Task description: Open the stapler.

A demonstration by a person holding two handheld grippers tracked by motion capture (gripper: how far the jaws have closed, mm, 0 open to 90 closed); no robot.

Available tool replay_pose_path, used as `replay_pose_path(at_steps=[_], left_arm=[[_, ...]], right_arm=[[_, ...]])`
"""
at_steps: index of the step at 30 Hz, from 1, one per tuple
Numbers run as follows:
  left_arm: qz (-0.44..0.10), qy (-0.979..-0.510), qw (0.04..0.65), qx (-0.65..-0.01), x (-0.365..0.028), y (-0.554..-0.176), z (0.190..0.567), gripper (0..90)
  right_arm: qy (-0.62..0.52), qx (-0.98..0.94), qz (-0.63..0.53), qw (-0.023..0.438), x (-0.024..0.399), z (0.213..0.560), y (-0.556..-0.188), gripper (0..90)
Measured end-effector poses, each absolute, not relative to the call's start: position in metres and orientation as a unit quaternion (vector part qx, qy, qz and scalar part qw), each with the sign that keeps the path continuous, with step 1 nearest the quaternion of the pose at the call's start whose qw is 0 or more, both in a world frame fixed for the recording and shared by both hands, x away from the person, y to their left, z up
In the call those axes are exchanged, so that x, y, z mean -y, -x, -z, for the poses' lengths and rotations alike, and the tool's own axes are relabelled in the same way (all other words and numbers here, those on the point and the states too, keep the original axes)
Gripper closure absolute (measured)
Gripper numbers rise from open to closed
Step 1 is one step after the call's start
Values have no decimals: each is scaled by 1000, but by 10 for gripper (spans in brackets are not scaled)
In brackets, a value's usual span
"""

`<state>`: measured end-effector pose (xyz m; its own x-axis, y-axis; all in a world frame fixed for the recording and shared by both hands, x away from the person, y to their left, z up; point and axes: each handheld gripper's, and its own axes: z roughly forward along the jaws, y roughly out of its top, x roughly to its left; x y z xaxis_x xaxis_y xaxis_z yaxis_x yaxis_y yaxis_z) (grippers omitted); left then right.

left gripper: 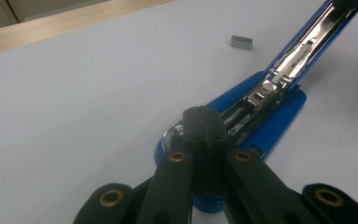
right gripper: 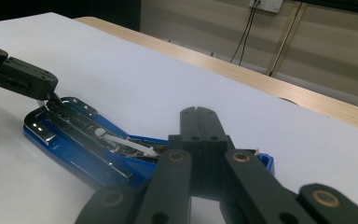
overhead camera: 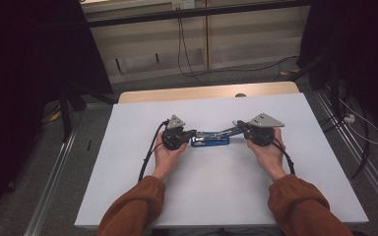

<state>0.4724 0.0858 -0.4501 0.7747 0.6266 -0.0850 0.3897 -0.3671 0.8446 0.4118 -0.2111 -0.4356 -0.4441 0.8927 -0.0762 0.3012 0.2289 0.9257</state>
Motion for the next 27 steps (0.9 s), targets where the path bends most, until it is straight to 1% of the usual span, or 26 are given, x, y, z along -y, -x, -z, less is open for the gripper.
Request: replay_pose_path(at_steps=[7, 27], left_arm=[[-122, -817, 471, -309, -86, -473, 450, 900], [-121, -820, 467, -308, -87, -474, 449, 900]], right_arm=[[-422, -720, -453, 313, 220, 440, -409, 900], [-425, -733, -438, 302, 222, 452, -412, 900]])
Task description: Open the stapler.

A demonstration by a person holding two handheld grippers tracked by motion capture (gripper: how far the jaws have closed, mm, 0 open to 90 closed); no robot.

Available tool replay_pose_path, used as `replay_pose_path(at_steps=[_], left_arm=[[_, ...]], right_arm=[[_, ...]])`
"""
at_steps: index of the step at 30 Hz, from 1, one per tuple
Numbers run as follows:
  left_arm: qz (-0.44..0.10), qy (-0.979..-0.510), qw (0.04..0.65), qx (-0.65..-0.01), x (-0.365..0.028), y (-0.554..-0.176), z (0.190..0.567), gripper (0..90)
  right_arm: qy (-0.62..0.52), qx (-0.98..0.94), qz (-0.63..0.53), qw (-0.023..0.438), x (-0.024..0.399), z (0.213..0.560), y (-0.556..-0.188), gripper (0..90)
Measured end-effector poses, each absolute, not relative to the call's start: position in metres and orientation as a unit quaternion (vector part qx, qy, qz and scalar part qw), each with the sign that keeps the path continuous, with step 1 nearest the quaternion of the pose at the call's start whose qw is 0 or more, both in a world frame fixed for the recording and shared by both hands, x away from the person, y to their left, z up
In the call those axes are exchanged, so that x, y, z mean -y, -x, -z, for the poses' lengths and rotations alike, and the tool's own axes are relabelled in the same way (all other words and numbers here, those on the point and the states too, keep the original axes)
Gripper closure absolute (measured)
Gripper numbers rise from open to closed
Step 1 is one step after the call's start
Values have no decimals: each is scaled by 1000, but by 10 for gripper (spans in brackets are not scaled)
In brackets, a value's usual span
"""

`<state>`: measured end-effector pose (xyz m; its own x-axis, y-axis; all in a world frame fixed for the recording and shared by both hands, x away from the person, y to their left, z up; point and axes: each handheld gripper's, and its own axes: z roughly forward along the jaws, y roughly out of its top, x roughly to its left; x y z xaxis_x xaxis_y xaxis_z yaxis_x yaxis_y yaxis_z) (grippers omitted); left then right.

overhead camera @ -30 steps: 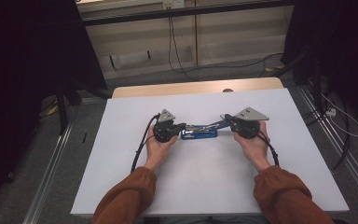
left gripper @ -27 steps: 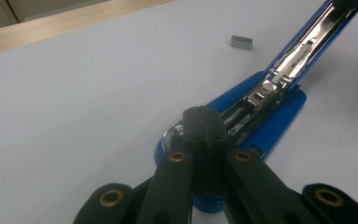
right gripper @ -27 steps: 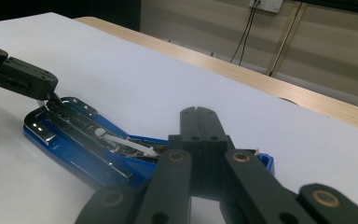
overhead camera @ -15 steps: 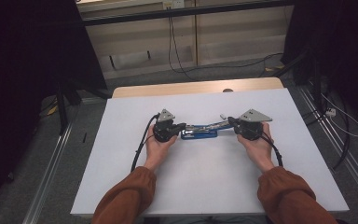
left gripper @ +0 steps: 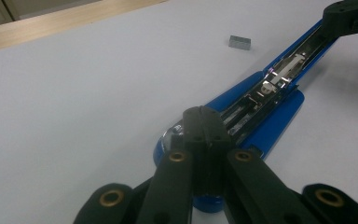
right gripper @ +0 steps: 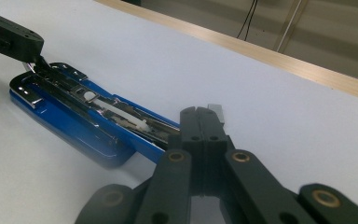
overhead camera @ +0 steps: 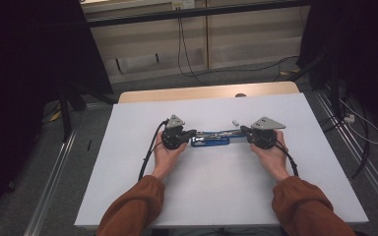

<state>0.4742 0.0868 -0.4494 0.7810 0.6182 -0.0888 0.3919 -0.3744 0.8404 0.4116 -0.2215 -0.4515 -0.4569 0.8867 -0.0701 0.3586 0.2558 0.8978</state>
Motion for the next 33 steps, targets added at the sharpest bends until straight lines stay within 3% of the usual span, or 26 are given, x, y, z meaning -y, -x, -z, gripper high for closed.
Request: replay_pose_path(at_steps=[21, 30, 31, 33], left_arm=[[-125, -816, 477, -303, -87, -473, 442, 900], [-140, -809, 483, -304, -88, -471, 437, 766], [-140, -806, 482, -314, -92, -472, 435, 660], [-140, -803, 484, -317, -94, -473, 434, 565]], right_arm=[[-434, -728, -442, 293, 223, 453, -413, 888], [-435, -720, -459, 288, 224, 450, -412, 831], [-440, -714, -463, 286, 225, 450, -412, 797], [-444, -709, -468, 287, 226, 449, -412, 752]])
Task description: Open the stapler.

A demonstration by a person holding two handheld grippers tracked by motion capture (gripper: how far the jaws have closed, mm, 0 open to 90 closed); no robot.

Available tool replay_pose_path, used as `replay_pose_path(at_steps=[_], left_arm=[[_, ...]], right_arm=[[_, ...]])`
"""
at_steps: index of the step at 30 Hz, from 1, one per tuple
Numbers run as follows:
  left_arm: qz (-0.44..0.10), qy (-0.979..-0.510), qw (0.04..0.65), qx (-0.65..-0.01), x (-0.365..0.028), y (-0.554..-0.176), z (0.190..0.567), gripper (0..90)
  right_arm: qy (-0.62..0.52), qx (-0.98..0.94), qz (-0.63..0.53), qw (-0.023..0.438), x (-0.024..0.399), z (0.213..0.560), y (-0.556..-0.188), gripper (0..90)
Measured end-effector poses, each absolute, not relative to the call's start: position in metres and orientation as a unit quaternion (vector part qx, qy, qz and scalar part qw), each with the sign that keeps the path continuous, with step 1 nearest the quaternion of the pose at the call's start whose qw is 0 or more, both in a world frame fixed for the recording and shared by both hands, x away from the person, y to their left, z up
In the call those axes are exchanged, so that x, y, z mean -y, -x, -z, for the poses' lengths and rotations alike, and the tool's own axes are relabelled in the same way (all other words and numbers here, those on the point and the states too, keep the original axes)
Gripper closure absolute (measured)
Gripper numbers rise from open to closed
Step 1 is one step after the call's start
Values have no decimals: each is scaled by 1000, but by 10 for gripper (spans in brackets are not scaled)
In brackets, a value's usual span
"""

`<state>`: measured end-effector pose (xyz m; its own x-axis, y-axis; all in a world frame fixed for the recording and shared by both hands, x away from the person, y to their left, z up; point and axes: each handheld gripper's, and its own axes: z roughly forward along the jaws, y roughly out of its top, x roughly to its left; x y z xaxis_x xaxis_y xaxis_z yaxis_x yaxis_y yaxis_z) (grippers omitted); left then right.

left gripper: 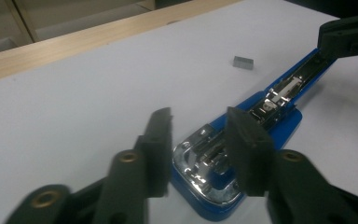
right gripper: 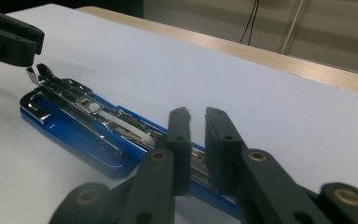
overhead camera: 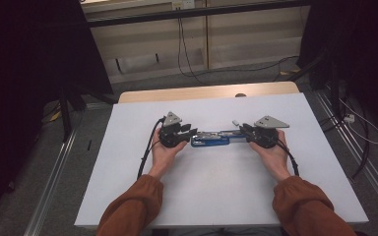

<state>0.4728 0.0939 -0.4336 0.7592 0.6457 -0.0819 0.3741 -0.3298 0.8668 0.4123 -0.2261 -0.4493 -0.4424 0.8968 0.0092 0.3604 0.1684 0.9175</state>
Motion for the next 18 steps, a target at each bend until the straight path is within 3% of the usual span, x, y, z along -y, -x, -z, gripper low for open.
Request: replay_pose_path(at_steps=[6, 7, 8, 9, 11, 12, 16, 18], left_arm=[[-152, -800, 476, -332, -103, -473, 431, 324], [-153, -801, 473, -334, -103, -473, 431, 324], [-152, -799, 474, -338, -103, -473, 430, 271], [-148, -799, 473, -341, -103, -472, 430, 209], [-141, -801, 467, -346, -105, -471, 429, 177], [-143, -802, 463, -349, -106, -470, 429, 111], [-151, -789, 474, -361, -118, -466, 428, 44], [-149, -783, 478, -369, -123, -462, 428, 43]], right_arm=[[-440, -705, -481, 280, 225, 448, -412, 617], [-437, -707, -482, 279, 225, 448, -412, 596], [-433, -709, -483, 277, 224, 447, -411, 553], [-433, -705, -486, 280, 224, 447, -412, 446], [-436, -701, -490, 281, 224, 447, -412, 396], [-441, -696, -491, 282, 224, 447, -412, 307], [-450, -691, -489, 284, 224, 448, -413, 153], [-449, -692, -492, 279, 223, 449, -413, 144]])
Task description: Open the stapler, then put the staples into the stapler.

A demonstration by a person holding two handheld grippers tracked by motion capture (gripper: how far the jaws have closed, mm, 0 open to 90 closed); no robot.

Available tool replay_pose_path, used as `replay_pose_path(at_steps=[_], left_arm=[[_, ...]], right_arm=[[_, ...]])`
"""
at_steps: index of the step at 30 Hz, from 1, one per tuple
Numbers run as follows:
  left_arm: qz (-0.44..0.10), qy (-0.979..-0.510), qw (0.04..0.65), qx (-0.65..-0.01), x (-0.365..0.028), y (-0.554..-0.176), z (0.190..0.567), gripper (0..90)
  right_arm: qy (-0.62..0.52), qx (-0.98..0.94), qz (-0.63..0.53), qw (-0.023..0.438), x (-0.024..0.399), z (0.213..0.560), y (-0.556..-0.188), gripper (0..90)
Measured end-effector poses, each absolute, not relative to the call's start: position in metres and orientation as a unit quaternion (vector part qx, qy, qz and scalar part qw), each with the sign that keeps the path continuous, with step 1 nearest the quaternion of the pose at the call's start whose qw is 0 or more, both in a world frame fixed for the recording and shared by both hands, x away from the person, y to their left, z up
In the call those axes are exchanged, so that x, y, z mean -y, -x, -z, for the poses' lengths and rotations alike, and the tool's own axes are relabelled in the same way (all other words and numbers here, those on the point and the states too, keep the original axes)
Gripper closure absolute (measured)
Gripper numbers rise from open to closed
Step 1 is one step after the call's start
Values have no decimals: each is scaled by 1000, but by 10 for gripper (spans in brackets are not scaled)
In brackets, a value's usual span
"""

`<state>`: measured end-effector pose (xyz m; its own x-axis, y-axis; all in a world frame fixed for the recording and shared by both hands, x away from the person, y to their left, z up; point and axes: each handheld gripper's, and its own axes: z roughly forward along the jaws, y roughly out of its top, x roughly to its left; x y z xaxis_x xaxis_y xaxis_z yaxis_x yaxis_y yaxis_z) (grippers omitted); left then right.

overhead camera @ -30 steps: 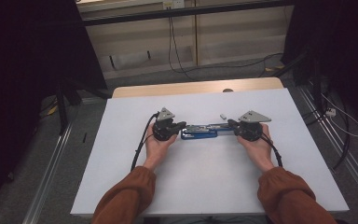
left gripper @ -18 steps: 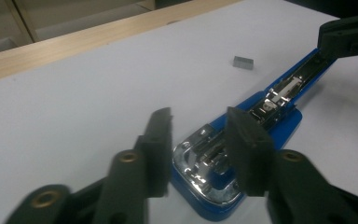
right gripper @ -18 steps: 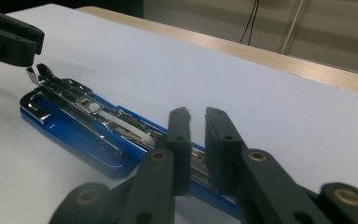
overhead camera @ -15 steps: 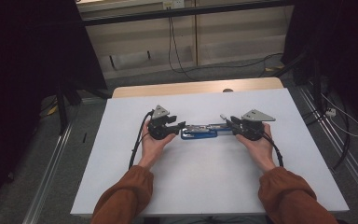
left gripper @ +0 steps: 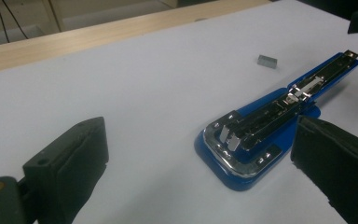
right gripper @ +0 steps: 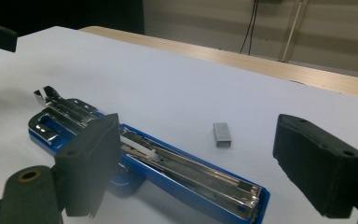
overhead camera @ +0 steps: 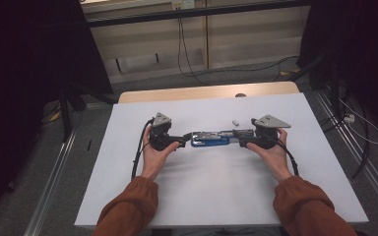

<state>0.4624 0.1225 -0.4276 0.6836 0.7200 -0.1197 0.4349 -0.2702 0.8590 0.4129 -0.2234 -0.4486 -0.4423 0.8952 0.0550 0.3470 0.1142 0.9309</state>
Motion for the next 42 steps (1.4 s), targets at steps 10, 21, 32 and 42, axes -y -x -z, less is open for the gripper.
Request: replay_pose_path(at_steps=[10, 21, 32, 42], left_arm=[[-161, -780, 489, -356, -136, -446, 428, 35], [-177, -773, 494, -356, -151, -418, 422, 44], [-184, -762, 506, -359, -168, -395, 422, 36], [-181, -757, 521, -349, -179, -369, 416, 36]], right_arm=[[-448, -691, -491, 285, 222, 444, -410, 107], [-450, -687, -501, 273, 228, 440, -412, 101], [-448, -695, -499, 259, 228, 438, -416, 115], [-441, -711, -485, 253, 232, 433, -418, 89]])
